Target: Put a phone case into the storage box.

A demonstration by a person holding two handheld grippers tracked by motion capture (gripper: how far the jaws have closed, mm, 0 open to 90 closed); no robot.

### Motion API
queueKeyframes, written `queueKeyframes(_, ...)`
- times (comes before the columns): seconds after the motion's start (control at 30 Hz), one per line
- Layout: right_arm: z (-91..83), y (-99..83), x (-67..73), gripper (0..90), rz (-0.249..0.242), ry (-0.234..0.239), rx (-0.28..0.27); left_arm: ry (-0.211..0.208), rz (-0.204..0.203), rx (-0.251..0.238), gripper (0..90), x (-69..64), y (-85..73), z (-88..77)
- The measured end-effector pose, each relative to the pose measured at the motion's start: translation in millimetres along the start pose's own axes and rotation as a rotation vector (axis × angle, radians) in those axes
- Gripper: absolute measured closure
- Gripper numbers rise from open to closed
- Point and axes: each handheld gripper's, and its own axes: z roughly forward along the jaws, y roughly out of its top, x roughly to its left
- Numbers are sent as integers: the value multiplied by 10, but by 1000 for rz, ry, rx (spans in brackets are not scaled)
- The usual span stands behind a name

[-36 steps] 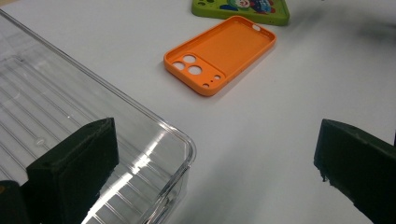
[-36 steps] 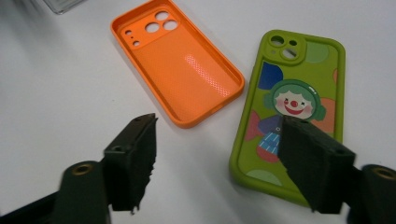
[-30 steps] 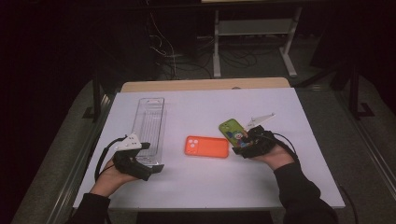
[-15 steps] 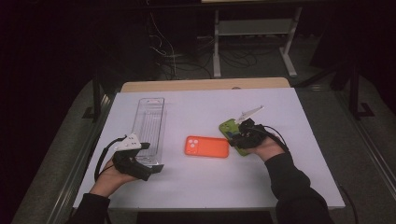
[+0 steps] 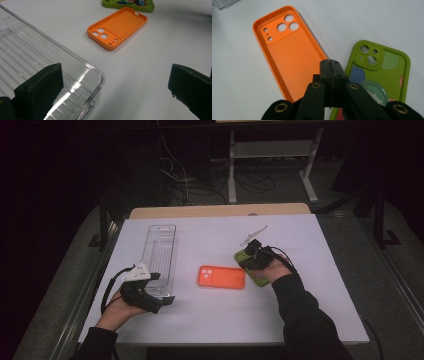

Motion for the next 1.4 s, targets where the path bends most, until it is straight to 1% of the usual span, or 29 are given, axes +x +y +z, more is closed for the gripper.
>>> queueKeyframes(0.17, 87, 86, -49, 881, 1, -5, 12, -1, -1, -2, 0, -3, 0, 5)
queueKeyframes(0.23, 128, 119, -79, 882, -7, -10, 15, -1, 5, -1, 0, -3, 2, 6)
queueKeyframes(0.33, 183, 148, -115, 882, -4, -8, 25, -2, 7, -1, 0, -4, 1, 6)
queueKeyframes(0.4, 220, 157, -127, 882, -6, -3, 27, -2, 6, -1, 0, -3, 1, 6)
queueKeyframes(0.5, 284, 159, -141, 882, -8, -8, 46, -3, 4, -3, 0, -2, 0, 5)
queueKeyframes(0.53, 303, 156, -149, 882, -9, -2, 49, -2, 3, -3, 0, -2, 1, 5)
queueKeyframes(0.57, 324, 153, -152, 882, -1, -1, 58, -2, 2, -3, 0, -2, 0, 7)
queueKeyframes(0.6, 343, 149, -164, 883, -8, -3, 56, -1, 0, -3, 0, -3, -1, 7)
queueKeyframes(0.67, 360, 148, -172, 882, -5, 4, 56, -1, 5, -2, 0, -2, 1, 5)
queueKeyframes(0.7, 367, 151, -171, 882, -3, -2, 58, -1, 5, -2, 0, -3, 1, 5)
queueKeyframes(0.77, 378, 153, -171, 882, -5, 8, 60, 0, 6, 1, 0, -2, -1, 6)
queueKeyframes(0.87, 400, 150, -169, 883, -10, 8, 76, -1, 6, 3, 0, -2, 0, 7)
queueKeyframes(1.0, 443, 132, -182, 882, -25, -4, 96, 0, 5, 3, 0, -3, 0, 8)
queueKeyframes(1.1, 442, 132, -184, 883, -26, -2, 95, 0, 6, 3, 0, -3, 0, 9)
queueKeyframes(1.17, 441, 128, -187, 883, -36, -1, 96, -1, 6, 3, 0, -3, -1, 8)
queueKeyframes(1.23, 435, 124, -179, 883, -29, 16, 97, -1, 6, 3, 0, -3, -1, 8)
queueKeyframes(1.33, 433, 115, -176, 883, -39, 5, 97, -2, 4, 4, 0, -4, -1, 10)
queueKeyframes(1.4, 428, 107, -164, 883, -47, 16, 101, -1, 4, 4, 0, -2, -2, 10)
